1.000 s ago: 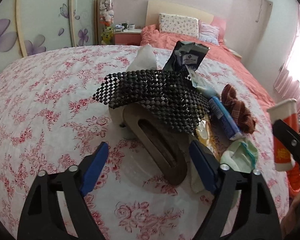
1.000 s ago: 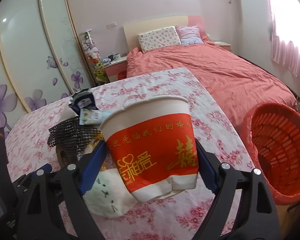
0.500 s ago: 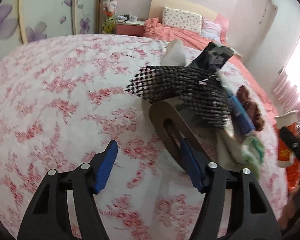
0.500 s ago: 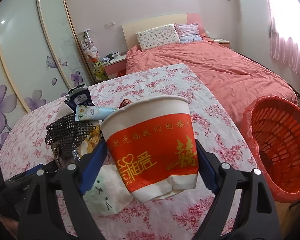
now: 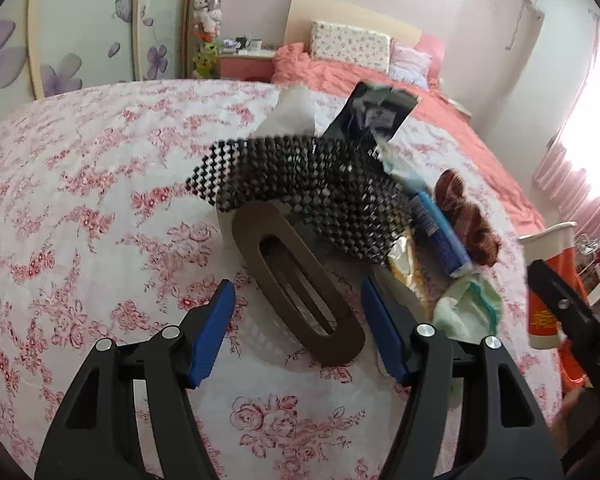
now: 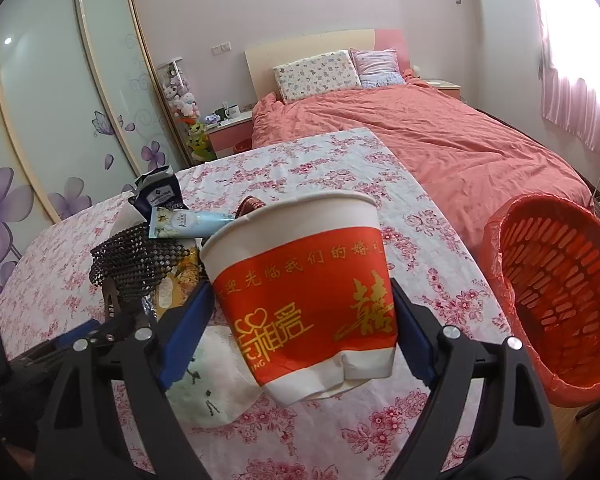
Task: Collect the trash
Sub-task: 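Grasp the brown hair clip with the left tool while the right tool holds the cup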
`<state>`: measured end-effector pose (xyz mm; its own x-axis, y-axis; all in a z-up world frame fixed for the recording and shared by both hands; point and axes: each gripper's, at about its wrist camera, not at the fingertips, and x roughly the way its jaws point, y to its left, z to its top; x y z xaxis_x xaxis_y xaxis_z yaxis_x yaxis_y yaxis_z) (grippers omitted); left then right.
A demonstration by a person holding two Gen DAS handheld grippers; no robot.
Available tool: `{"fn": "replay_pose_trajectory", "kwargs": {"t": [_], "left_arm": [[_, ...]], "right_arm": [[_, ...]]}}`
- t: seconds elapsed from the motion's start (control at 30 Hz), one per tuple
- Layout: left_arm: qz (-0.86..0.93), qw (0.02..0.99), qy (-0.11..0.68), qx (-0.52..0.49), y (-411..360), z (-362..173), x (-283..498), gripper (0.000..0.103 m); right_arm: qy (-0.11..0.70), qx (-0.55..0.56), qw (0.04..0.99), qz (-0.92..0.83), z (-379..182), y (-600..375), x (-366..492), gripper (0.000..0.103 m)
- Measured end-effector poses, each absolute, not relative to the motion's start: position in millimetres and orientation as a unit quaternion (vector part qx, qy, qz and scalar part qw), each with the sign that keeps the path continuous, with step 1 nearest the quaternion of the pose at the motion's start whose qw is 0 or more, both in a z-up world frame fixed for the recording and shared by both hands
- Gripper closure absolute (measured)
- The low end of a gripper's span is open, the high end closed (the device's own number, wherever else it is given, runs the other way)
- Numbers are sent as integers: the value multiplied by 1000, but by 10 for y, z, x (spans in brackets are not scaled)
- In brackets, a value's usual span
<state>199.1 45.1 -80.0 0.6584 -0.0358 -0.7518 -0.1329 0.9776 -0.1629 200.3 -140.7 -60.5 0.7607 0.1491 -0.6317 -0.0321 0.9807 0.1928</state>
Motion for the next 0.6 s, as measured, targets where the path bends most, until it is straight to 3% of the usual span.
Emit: {"fn": "replay_pose_trajectory", "kwargs": {"t": [0.17,0.43,0.57,0.6], "left_arm": [[21,902,417,-110,431,-823,2014,59],[22,899,421,-122,459,-876,2048,64],[8,896,429,-114,498,-879,2038,91],[5,897,429,-110,508,-871,2020,93]], "right_arm": [[342,87,934,49,-605,-1442,1993,21],[343,95,933,49,-629,-1450,1992,21],[341,92,934,50,-630,-1444,1986,21],[340,91,935,50,-623,-1440,1980,21]]}}
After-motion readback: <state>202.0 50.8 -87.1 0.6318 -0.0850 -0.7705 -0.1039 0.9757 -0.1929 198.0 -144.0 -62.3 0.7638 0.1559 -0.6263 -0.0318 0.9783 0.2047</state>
